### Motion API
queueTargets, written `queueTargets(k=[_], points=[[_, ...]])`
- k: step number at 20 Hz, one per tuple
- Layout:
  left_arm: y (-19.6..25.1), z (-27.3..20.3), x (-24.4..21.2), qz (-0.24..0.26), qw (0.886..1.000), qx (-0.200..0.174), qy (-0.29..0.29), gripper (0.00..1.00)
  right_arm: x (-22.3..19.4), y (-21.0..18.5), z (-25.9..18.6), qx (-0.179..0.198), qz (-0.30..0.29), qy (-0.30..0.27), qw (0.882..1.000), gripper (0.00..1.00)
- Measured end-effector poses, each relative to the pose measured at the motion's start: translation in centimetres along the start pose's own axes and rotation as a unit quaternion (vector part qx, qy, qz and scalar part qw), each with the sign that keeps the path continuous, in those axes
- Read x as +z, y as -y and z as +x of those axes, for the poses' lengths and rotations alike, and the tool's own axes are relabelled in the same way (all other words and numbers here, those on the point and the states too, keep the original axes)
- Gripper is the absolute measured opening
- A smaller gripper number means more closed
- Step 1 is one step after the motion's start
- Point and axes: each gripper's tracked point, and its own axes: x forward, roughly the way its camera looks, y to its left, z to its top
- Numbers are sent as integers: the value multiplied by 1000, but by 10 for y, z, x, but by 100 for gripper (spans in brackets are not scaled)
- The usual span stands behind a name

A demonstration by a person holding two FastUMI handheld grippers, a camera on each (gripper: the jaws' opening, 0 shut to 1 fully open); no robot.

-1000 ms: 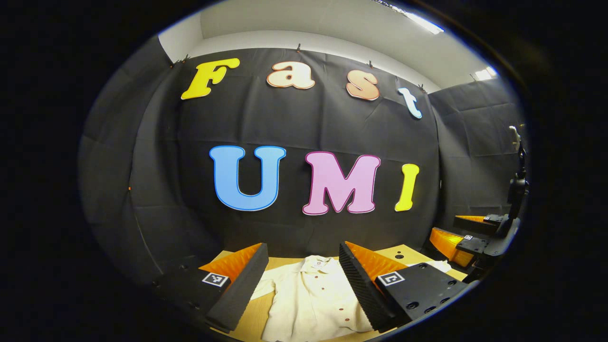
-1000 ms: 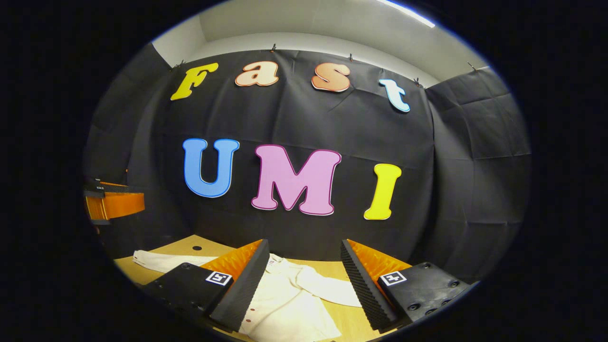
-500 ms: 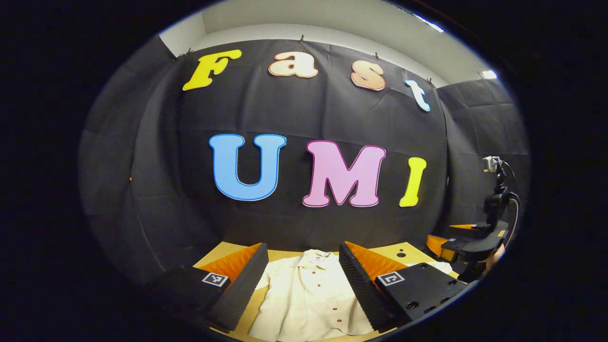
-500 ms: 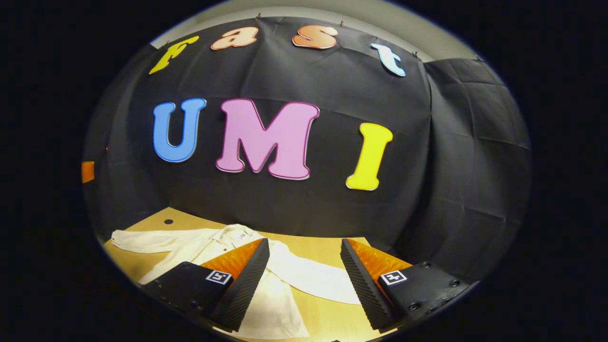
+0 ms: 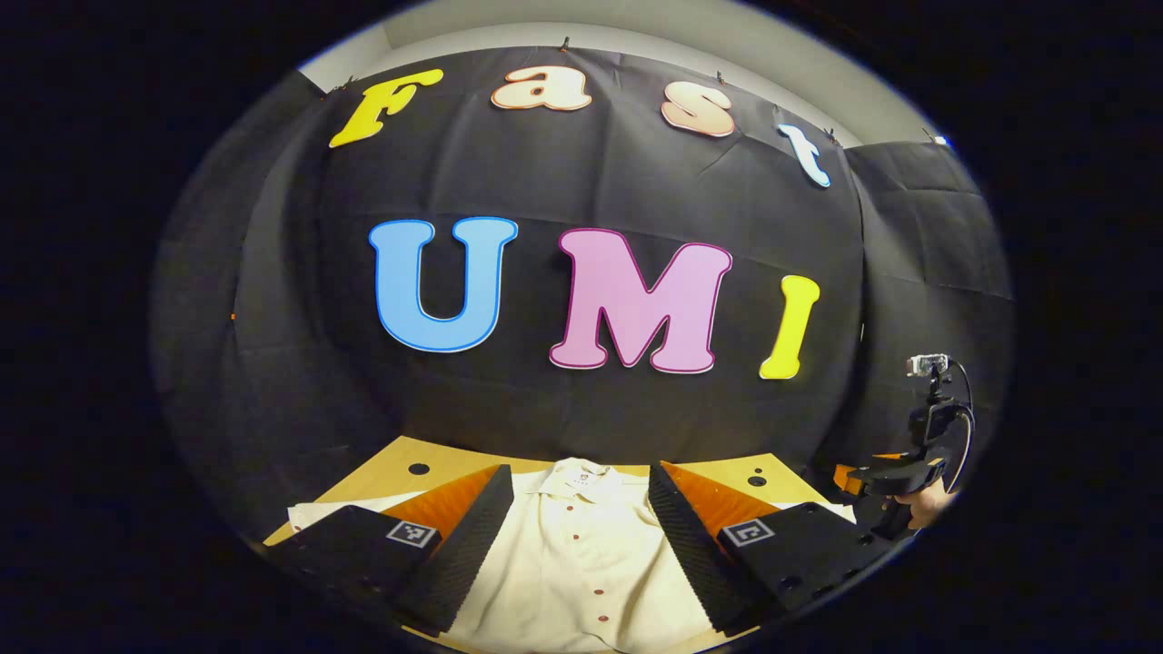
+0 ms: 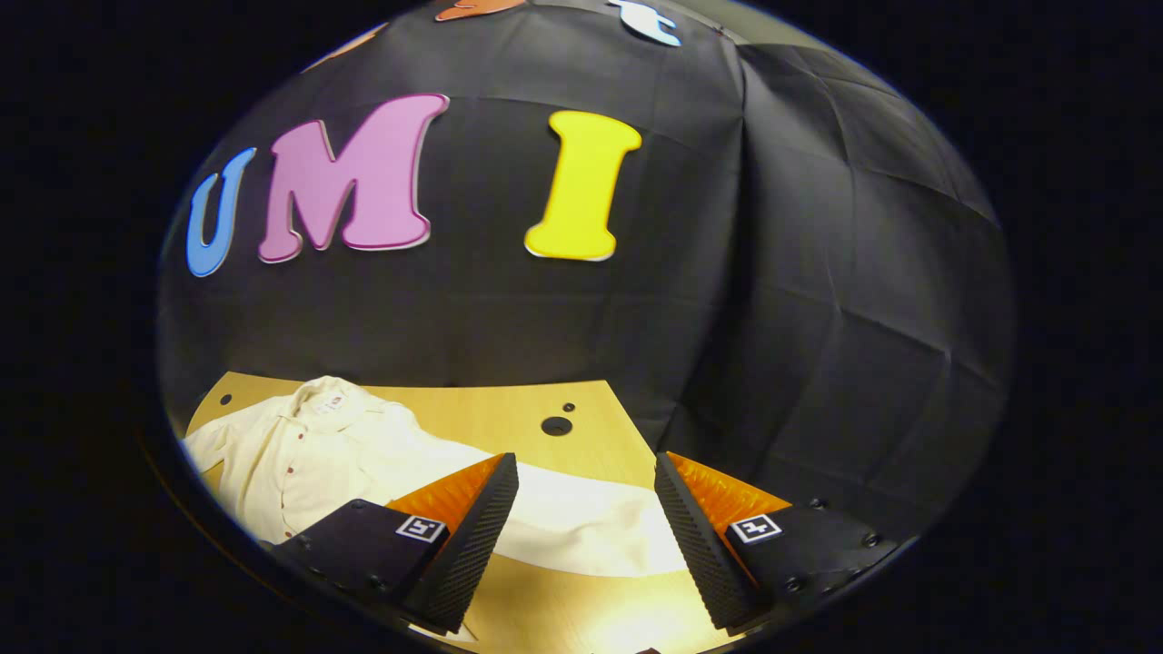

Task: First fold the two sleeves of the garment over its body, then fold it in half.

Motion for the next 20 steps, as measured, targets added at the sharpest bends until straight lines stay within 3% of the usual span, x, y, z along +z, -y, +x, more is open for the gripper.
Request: queueTargets(k=[6, 11, 16, 19, 20], points=[[48, 34, -9, 29, 999, -23, -22, 98, -61, 75, 60, -56, 26, -90, 994, 97], [82, 49, -20, 73, 995, -53, -43, 98, -123, 104, 81, -68, 56, -170, 981, 98], [97, 46, -30, 75, 993, -68, -61, 98, -163, 122, 91, -80, 87, -228, 966, 98], [98, 45, -33, 82, 991, -74, -72, 98, -173, 125, 100, -87, 96, -230, 965, 91], [97, 45, -34, 82, 991, -75, -72, 98, -177, 123, 101, -86, 103, -237, 962, 79]])
